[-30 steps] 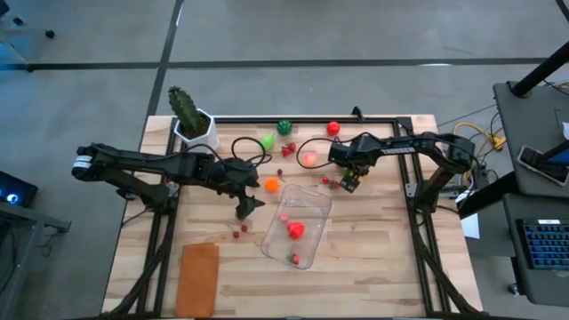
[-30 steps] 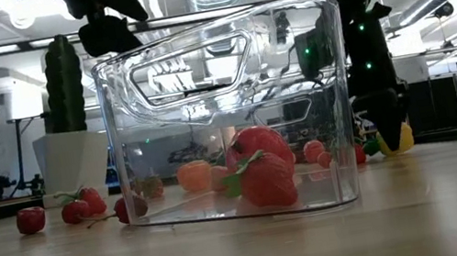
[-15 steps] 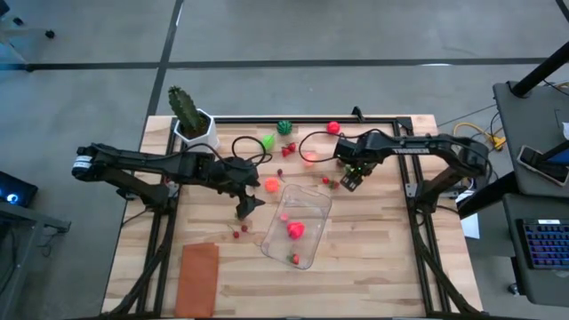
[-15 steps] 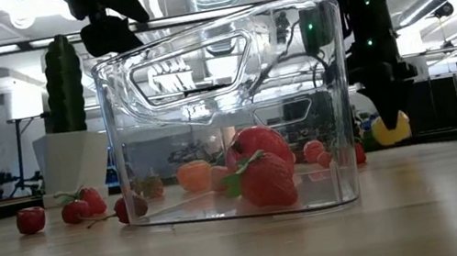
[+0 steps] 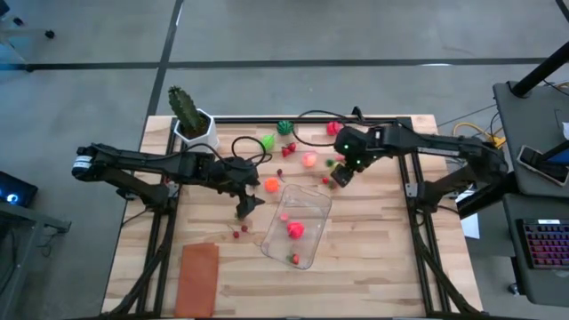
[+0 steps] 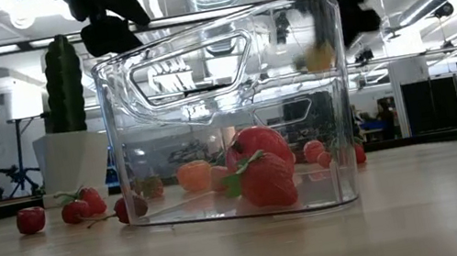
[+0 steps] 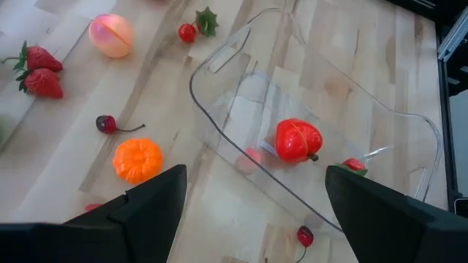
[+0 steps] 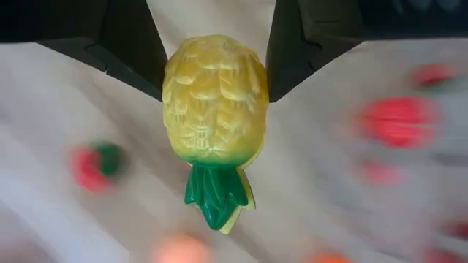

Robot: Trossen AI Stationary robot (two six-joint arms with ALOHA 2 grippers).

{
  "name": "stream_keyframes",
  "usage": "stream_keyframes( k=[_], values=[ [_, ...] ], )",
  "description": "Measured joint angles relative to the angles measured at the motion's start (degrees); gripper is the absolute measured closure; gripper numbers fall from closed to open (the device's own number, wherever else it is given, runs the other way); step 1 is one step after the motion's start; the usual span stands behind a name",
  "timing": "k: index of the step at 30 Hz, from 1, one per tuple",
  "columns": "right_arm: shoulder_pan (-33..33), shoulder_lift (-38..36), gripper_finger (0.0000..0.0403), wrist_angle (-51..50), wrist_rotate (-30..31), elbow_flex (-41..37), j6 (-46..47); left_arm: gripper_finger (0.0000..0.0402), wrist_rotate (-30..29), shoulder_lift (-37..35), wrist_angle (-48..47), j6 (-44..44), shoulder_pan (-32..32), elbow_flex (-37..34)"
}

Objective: Pick and placing Produce into tupperware
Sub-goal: Put the yellow pineapple into the transparent bin, then put the red strawberry into the transparent bin

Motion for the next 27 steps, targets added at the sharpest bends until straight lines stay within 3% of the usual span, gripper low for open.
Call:
stream_keyframes(
  k=[4,9,14,17,21,27],
  values=[
    [6.08,2.46,0.019,3.02,-6.04,5.87,2.26,0.0091,-0.61,0.01,-0.44,-0.02,0.0,0.0],
    [13.66,11.51,0.018,2.76,-9.93,9.8,2.57,0.0091,-1.44,0.02,-0.46,-0.49,0.0,0.0],
    [18.57,17.58,0.0153,2.55,-7.08,11.77,-0.1,0.0091,-1.44,0.02,-0.83,-1.07,0.0,-0.02],
    [19.24,18.4,0.0124,2.2,-1.29,13.32,-2.08,0.0091,-1.43,0.02,-1.11,-2.17,0.0,-0.02],
    [17.84,14.4,0.0088,-3.19,13.6,15.21,-0.15,0.0091,-1.42,0.02,-1.99,-3.1,0.0,-0.07],
    [1.14,9.87,0.0079,-16.71,13.93,11.3,10.55,0.0091,-1.39,0.04,-2.24,-3.66,0.01,-0.13]
  ],
)
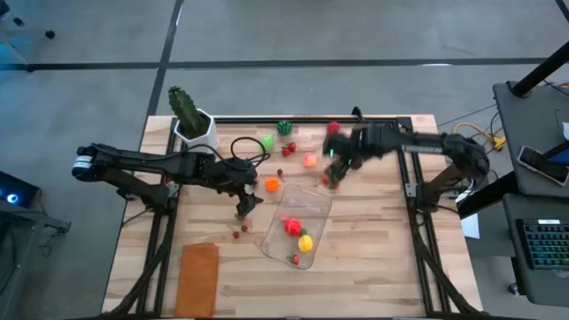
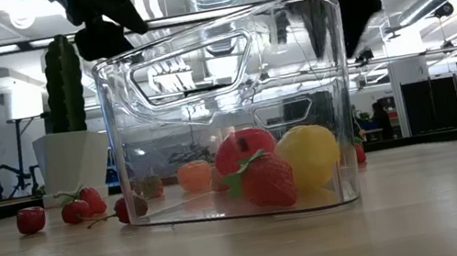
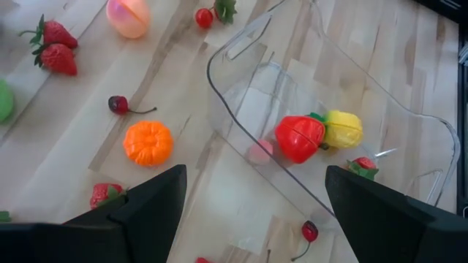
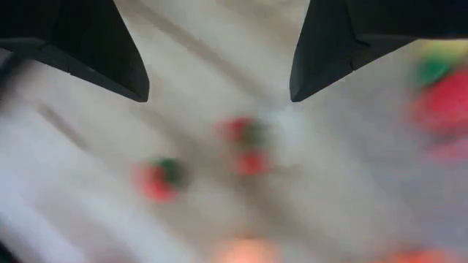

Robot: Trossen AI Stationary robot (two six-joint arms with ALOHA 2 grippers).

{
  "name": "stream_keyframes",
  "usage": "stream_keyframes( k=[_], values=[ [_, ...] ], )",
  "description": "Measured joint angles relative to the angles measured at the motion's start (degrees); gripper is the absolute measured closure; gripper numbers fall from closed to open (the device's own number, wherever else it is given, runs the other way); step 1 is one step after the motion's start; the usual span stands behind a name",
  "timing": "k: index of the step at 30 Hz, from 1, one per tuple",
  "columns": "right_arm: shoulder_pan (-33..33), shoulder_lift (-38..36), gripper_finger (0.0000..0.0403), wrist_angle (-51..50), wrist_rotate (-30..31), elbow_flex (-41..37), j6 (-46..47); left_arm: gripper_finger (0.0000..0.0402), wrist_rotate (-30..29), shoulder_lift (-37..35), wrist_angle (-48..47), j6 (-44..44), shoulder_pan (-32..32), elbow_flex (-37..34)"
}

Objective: Pick and placing Produce into tupperware
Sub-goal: Put the red strawberry into the transparent bin

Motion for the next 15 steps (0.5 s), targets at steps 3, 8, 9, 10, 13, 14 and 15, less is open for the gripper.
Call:
stream_keyframes(
  k=[3,8,9,10,13,14,15],
  values=[
    [-8.59,-0.51,0.0078,2.91,-3.74,-3.69,0.54,0.0091,0.0,0.0,-0.02,0.2,0.3,0.0],
    [-15.86,2.02,0.008,12.25,-6.22,-8.72,0.13,0.0091,-0.55,0.0,0.01,0.24,0.4,0.0],
    [-16.71,2.73,0.008,13.5,-6.89,-9.24,0.07,0.0091,-0.56,0.0,0.01,0.24,0.4,0.0],
    [-17.44,3.55,0.008,14.25,-7.84,-9.73,-0.04,0.0091,-0.57,0.0,-0.01,0.24,0.4,0.0],
    [-18.76,6.7,0.008,14.23,-8.8,-10.86,-0.49,0.0091,-1.08,0.0,0.01,0.27,0.39,0.0],
    [-18.9,7.61,0.008,14.38,-8.82,-10.98,-0.53,0.0091,-1.24,0.0,0.0,0.29,0.38,0.0],
    [-18.94,8.38,0.008,14.83,-8.86,-11.02,-0.55,0.0091,-1.42,0.0,-0.05,0.34,0.4,-0.01]
  ],
)
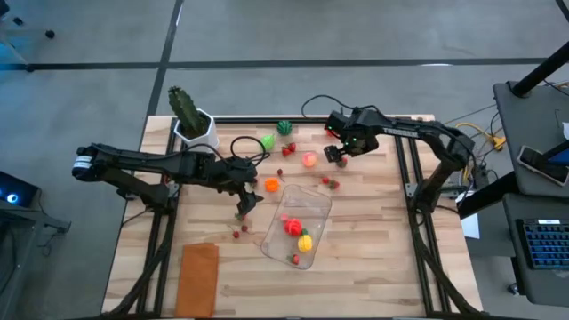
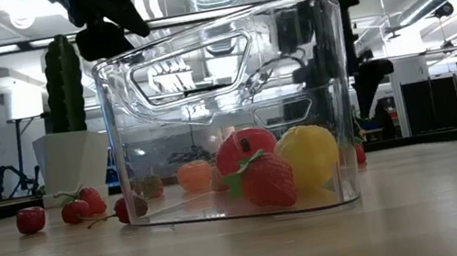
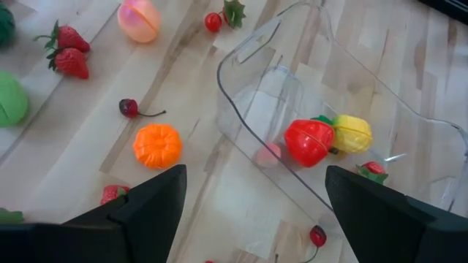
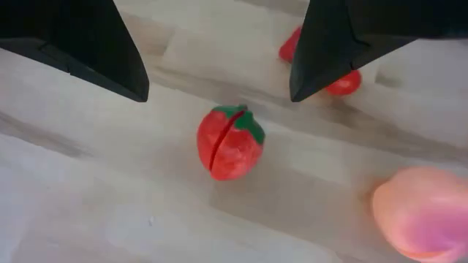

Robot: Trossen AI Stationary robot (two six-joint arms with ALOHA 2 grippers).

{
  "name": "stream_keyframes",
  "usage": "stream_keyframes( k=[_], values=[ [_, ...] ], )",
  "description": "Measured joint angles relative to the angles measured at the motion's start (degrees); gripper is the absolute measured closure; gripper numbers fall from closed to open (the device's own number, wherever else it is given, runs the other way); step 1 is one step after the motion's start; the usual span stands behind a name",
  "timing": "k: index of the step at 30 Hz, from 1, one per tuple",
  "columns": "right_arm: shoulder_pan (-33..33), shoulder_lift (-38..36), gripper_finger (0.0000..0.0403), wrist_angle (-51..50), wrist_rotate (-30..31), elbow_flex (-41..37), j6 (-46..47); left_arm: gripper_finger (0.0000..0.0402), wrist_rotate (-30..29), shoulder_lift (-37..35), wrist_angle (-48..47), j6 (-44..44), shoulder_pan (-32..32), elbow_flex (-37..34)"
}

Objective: Pick and placing Produce into tupperware
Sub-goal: Put the red strawberry into the transparent bin

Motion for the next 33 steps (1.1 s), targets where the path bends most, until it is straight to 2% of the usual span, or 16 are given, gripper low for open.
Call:
stream_keyframes(
  k=[18,28,33],
  values=[
    [-0.07,10.24,0.0084,6.75,2.45,-0.37,-0.44,0.0091,-1.19,-0.07,-0.2,1.75,1.49,-2.2],
    [-0.07,10.0,0.0172,6.24,3.07,-0.88,-1.09,0.0091,-1.21,-1.71,-0.13,1.74,1.88,-3.1],
    [-0.04,9.82,0.0196,6.23,2.72,-1.87,-1.25,0.0091,-1.21,-1.95,-0.16,1.6,1.88,-3.1]
  ],
)
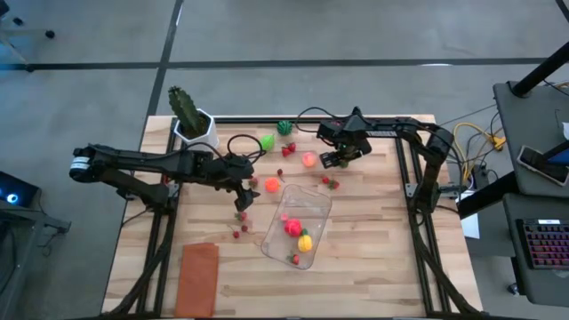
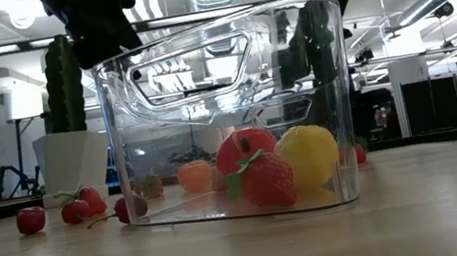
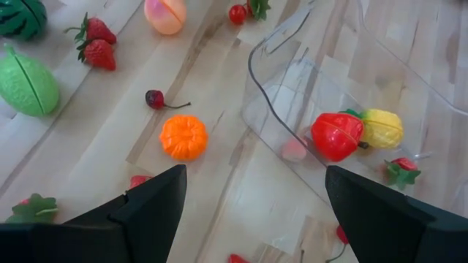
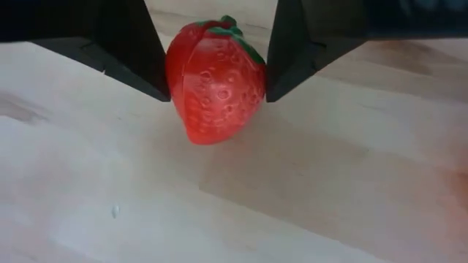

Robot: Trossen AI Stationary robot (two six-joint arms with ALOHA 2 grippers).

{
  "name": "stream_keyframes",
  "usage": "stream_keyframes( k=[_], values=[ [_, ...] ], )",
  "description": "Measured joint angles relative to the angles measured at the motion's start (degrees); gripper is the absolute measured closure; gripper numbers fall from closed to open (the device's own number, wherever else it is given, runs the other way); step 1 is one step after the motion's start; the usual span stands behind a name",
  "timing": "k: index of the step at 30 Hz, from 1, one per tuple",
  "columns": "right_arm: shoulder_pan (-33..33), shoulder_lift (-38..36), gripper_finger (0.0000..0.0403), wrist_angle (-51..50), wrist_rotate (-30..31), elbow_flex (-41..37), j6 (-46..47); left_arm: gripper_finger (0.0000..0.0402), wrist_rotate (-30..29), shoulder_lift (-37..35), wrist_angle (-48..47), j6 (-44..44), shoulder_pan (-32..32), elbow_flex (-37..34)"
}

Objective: Pick and placing Produce into tupperware
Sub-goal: Put the red strawberry into the transparent bin

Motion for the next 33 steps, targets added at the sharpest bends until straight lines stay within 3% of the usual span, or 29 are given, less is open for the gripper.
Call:
stream_keyframes(
  k=[5,10,15,19,22,27,33],
  values=[
    [1.06,-2.04,0.0211,-0.58,-1.64,-0.49,0.02,0.0091,0.02,-0.06,0.02,-0.06,-0.02,0.0],
    [4.95,-11.07,0.021,-1.57,-2.67,1.46,0.22,0.0091,-0.01,-0.09,0.04,0.03,-0.02,0.0],
    [14.13,-23.13,0.0201,1.47,-7.0,3.95,0.24,0.0091,-0.55,0.04,0.0,0.05,-0.02,0.0],
    [22.73,-28.06,0.0201,7.36,-9.77,3.97,2.29,0.0091,-2.04,0.04,0.04,-0.04,-0.02,0.0],
    [27.61,-27.58,0.02,11.15,-10.03,3.24,4.42,0.0091,-3.36,0.07,0.04,-0.36,-0.02,0.0],
    [33.53,-19.86,0.02,16.96,-14.43,3.26,4.47,0.0091,-4.12,0.07,0.05,-0.45,-0.02,0.0],
    [37.57,-11.67,0.019,15.43,-14.23,6.64,2.72,0.009,-5.25,-0.17,0.0,-3.43,-0.02,0.0]
  ],
)
